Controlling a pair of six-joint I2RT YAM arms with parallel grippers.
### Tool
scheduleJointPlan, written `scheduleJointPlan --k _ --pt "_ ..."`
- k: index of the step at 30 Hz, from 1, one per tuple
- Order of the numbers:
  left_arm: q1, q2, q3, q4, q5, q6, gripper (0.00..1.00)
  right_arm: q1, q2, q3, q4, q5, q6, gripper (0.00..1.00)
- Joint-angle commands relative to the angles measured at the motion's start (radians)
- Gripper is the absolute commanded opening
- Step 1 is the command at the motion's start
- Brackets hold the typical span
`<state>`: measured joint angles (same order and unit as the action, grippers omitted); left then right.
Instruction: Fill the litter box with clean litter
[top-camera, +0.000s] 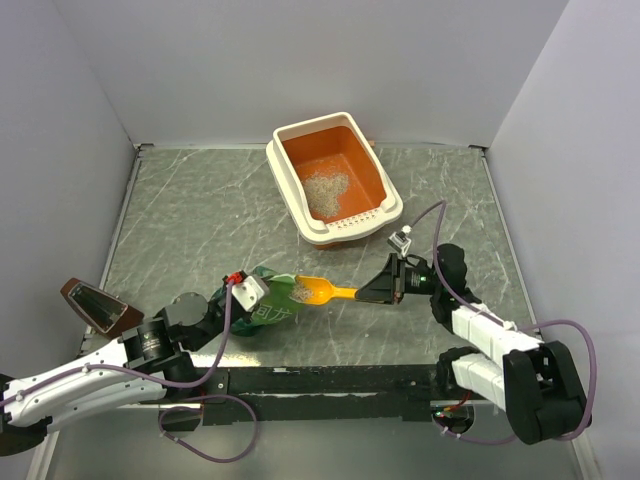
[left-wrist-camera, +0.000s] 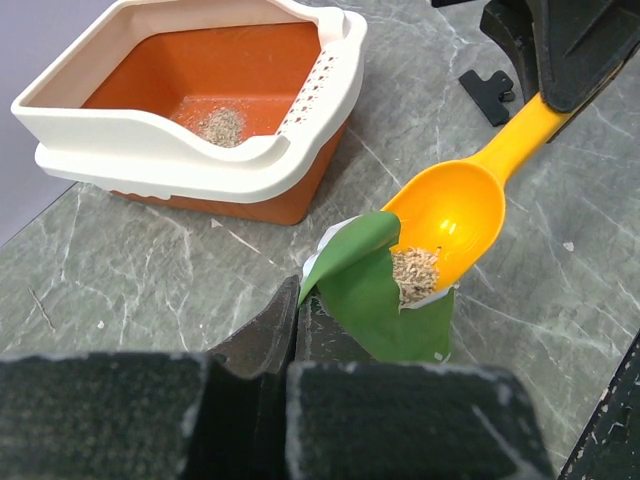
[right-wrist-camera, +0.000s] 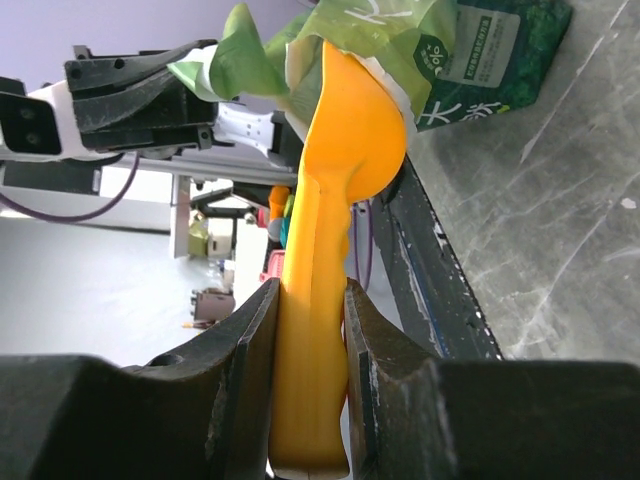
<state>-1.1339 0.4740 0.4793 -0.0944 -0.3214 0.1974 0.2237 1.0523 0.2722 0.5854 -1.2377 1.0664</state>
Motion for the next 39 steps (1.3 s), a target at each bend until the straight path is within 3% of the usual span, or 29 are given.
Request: scheduleJointPlan --k 1,9,12,15,17,19,23,30,39 --pt "-0.003 -0.017 0.002 0.065 0.016 0.0 0.01 -0.009 -0.067 -0.048 0.151 -0.032 0.116 0.0" --pt "-0.001 -0.043 -0.002 0.07 0.019 0.002 0.01 -0.014 -0.18 -0.074 0.05 0.017 0.064 0.0" --pt "-0.001 -0.044 0.002 0.065 0.013 -0.004 0.01 -0.018 -0.143 -0.117 0.227 -0.005 0.17 0.0" --pt "-0.001 -0.052 -0.001 0.068 0.016 0.0 0.01 -0.003 -0.098 -0.113 0.273 0.03 0.191 0.0" --pt "-0.001 -0.054 0.001 0.067 0.007 0.0 0.01 -0.003 -0.066 -0.123 0.443 0.011 0.278 0.0" --pt "-0.001 -0.057 0.001 0.062 0.007 -0.004 0.01 -0.006 -0.057 -0.126 0.473 0.0 0.31 0.0" --pt "-0.001 -0.069 -0.002 0.071 -0.002 0.004 0.01 -0.006 -0.113 -0.11 0.389 0.003 0.285 0.0" --pt "-0.001 -0.083 0.004 0.078 -0.067 0.007 0.01 -0.006 -0.273 -0.035 0.056 0.015 0.162 0.0" --pt "-0.001 -0.14 0.002 0.085 -0.117 0.011 0.01 -0.007 -0.364 0.073 -0.154 0.09 0.133 0.0"
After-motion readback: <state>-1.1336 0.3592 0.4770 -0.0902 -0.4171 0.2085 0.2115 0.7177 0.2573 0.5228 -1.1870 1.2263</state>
